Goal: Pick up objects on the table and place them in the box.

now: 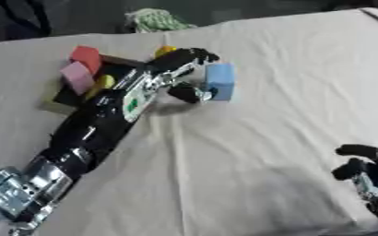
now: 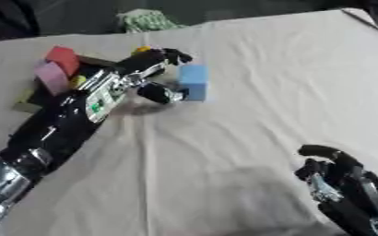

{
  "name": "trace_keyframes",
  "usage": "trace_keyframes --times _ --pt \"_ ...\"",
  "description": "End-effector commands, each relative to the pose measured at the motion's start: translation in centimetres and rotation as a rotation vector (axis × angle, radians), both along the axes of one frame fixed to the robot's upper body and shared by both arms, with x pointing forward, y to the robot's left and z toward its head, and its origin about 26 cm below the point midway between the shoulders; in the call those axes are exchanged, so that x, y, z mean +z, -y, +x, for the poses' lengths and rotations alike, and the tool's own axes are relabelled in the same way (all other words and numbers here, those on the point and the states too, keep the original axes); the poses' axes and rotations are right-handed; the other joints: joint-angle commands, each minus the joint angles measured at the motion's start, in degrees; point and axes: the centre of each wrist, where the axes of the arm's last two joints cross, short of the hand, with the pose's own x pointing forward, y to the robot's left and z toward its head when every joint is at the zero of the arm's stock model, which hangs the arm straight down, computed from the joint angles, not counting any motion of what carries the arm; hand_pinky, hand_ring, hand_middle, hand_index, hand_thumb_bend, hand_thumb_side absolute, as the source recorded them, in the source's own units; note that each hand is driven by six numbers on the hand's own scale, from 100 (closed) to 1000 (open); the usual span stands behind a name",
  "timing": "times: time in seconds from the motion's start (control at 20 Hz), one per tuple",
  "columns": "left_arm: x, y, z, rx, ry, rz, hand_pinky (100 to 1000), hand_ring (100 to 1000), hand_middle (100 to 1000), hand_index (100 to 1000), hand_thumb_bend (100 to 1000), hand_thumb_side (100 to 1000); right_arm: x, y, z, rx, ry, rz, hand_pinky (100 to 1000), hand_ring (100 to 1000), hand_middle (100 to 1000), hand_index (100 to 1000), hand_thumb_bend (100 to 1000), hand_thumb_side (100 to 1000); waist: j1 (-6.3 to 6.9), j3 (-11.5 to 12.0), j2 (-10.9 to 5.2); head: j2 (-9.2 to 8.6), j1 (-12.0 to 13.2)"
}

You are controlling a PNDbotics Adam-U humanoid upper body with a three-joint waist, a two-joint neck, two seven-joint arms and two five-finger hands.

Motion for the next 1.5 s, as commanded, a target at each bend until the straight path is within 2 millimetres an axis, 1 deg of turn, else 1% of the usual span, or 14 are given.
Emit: trace_keyframes --times 0.05,0.1,0.15,0.3,0.35,0.55,0.6,0.75,0.85,0.95,1.1,1.3,1.4,1.5 --pt "0.8 0.1 0.2 0.001 0.045 -0.016 802 701 646 823 135 349 0.9 -0.1 0.0 0.012 0.033 0.004 618 589 721 770 100 413 -0.33 0.0 -0.87 -0.82 0.1" --pt "0.8 0.1 0.2 0.001 0.049 -0.032 798 689 626 810 121 335 0.9 -0.1 0.0 0.012 0.032 0.004 618 589 721 770 100 411 -0.35 0.1 -0.93 -0.81 0.1" --pt "0.8 0.1 0.1 0.001 0.058 -0.052 785 644 571 769 100 301 0.9 -0.1 0.0 0.012 0.031 0.003 619 589 721 770 100 409 -0.37 0.2 -1.01 -0.78 -0.1" --pt "0.9 0.1 0.0 0.0 0.066 -0.09 785 644 571 769 100 301 0.8 0.0 0.0 0.011 0.031 0.002 619 589 721 770 100 409 -0.38 0.3 -1.1 -0.74 -0.2" --pt "1.5 -0.1 0.1 -0.003 0.083 -0.101 770 584 490 707 100 244 0.8 0.0 -0.1 0.008 0.028 0.001 619 589 722 770 100 401 -0.39 0.7 -1.3 -0.63 -0.6" --pt "4.6 -1.8 -0.6 -0.011 0.166 -0.136 770 589 491 707 100 218 0.4 0.5 -0.2 -0.015 0.021 -0.011 619 589 722 770 100 389 -0.2 2.7 -2.14 -0.3 -2.1" --pt "5.3 -2.6 -0.9 0.004 0.172 -0.136 770 591 493 708 100 214 0.3 0.6 -0.2 -0.021 0.019 -0.015 619 589 722 770 100 387 -0.07 3.2 -2.4 -0.18 -2.4" --pt "6.2 -5.1 -1.2 0.097 0.173 -0.131 767 599 500 712 101 186 0.0 0.9 -0.3 -0.029 0.011 -0.028 619 589 723 770 100 380 0.23 4.3 -3.22 0.19 -2.9" --pt "5.9 -6.7 -1.2 0.18 0.166 -0.114 764 607 511 720 136 169 -0.1 1.0 -0.4 -0.029 0.007 -0.034 619 589 723 770 100 377 0.32 4.7 -3.65 0.34 -3.0" --pt "5.3 -8.7 -1.0 0.281 0.155 -0.101 765 617 525 732 170 174 -0.2 1.1 -0.4 -0.029 0.005 -0.037 619 589 723 770 100 371 0.25 5.0 -3.91 0.38 -3.1" --pt "4.0 -10.9 -0.5 0.422 0.141 -0.082 765 623 533 738 187 167 -0.3 1.1 -0.4 -0.031 0.003 -0.037 619 589 723 770 100 369 0.09 5.0 -4.05 0.31 -3.1" --pt "2.7 -11.9 -0.3 0.542 0.118 -0.034 768 644 552 751 213 168 -0.3 1.1 -0.4 -0.035 0.002 -0.038 619 589 723 770 100 370 0.01 5.0 -4.02 0.39 -3.3" --pt "2.3 -12.0 -0.3 0.573 0.095 -0.009 777 669 579 777 229 199 -0.3 1.1 -0.4 -0.036 0.002 -0.038 619 589 723 770 100 369 0.0 5.0 -4.0 0.36 -3.4" --pt "2.3 -12.1 -0.3 0.577 0.071 0.007 790 695 616 814 255 285 -0.3 1.2 -0.4 -0.036 0.002 -0.038 619 589 723 770 100 368 -0.03 5.0 -4.0 0.34 -3.4"
